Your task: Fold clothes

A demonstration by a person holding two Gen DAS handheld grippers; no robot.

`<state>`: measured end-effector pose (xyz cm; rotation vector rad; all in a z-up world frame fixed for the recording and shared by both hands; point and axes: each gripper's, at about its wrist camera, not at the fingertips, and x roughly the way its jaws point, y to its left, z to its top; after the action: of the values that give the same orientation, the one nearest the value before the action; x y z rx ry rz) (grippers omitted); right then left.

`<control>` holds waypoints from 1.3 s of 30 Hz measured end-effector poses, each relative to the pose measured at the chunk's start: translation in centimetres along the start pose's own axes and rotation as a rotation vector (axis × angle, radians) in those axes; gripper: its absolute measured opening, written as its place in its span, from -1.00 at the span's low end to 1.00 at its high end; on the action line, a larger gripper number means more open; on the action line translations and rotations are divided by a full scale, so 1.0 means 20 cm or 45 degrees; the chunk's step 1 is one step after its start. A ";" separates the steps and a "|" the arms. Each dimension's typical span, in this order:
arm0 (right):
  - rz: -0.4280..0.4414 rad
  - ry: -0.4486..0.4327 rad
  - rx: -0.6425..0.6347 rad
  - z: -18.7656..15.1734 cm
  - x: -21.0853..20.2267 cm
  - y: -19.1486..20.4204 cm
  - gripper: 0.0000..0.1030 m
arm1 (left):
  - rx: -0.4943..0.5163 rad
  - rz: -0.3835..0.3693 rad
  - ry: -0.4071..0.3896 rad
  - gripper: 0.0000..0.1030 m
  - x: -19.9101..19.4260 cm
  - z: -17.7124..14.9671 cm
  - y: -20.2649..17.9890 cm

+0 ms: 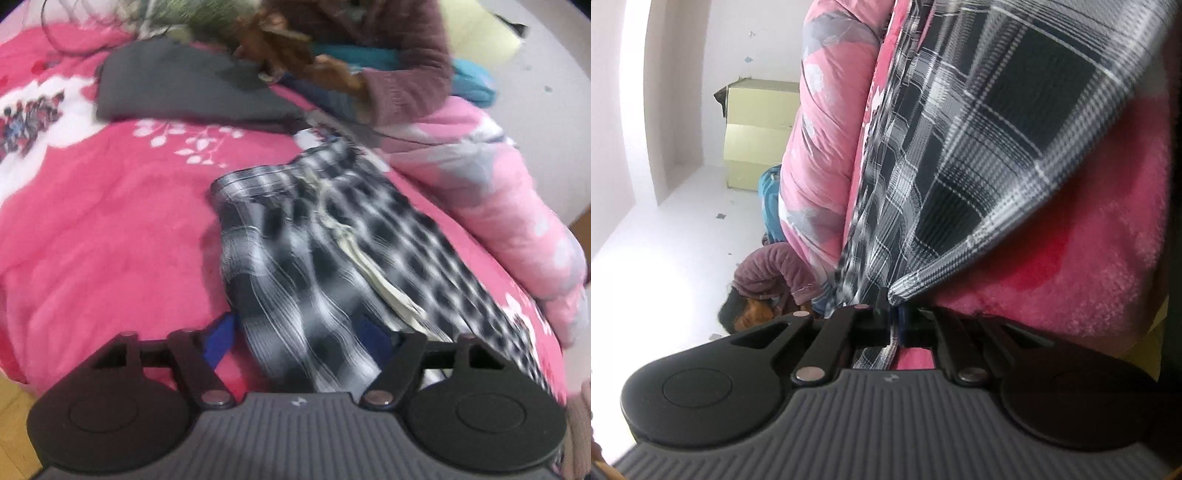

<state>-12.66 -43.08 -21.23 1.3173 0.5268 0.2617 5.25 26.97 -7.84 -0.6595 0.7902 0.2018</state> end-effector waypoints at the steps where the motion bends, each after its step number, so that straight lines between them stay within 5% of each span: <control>1: -0.013 -0.005 -0.012 0.00 0.00 0.01 -0.97 | -0.053 0.037 0.023 -0.27 0.03 0.01 0.02; 2: -0.026 -0.011 -0.024 0.00 -0.01 0.02 -0.97 | -0.105 0.074 0.043 -0.71 0.06 0.02 0.04; 3: -0.039 -0.016 -0.036 0.00 -0.01 0.03 -0.97 | -0.149 0.079 0.047 -0.82 0.07 0.03 0.06; 11: -0.070 -0.060 -0.180 0.08 0.00 0.25 -0.98 | -0.140 -0.073 -0.075 -0.87 -0.03 0.07 -0.03; 19: -0.089 -0.113 -0.360 0.43 0.16 0.58 -0.98 | -0.110 -0.231 -0.178 -0.87 0.04 0.23 -0.20; 28: -0.138 -0.182 -0.520 0.83 0.64 0.82 -0.98 | -0.037 -0.248 -0.196 -0.88 0.44 0.56 -0.53; 34: -0.192 -0.218 -0.544 1.04 0.95 0.80 -0.98 | 0.097 -0.204 -0.153 -0.86 0.86 0.73 -0.78; 37: -0.287 -0.232 -0.519 1.14 1.15 0.69 -0.95 | 0.095 -0.239 -0.058 -0.57 1.17 0.76 -0.77; 38: -0.343 -0.240 -0.518 1.18 1.22 0.64 -0.92 | 0.069 -0.261 -0.039 -0.29 1.25 0.77 -0.75; 39: -0.407 -0.241 -0.495 1.20 1.28 0.58 -0.92 | 0.021 -0.290 -0.032 -0.28 1.31 0.77 -0.72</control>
<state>22.66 -48.67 -11.92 0.8546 0.4883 -0.0271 38.32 23.37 -11.78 -0.7241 0.6861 -0.0037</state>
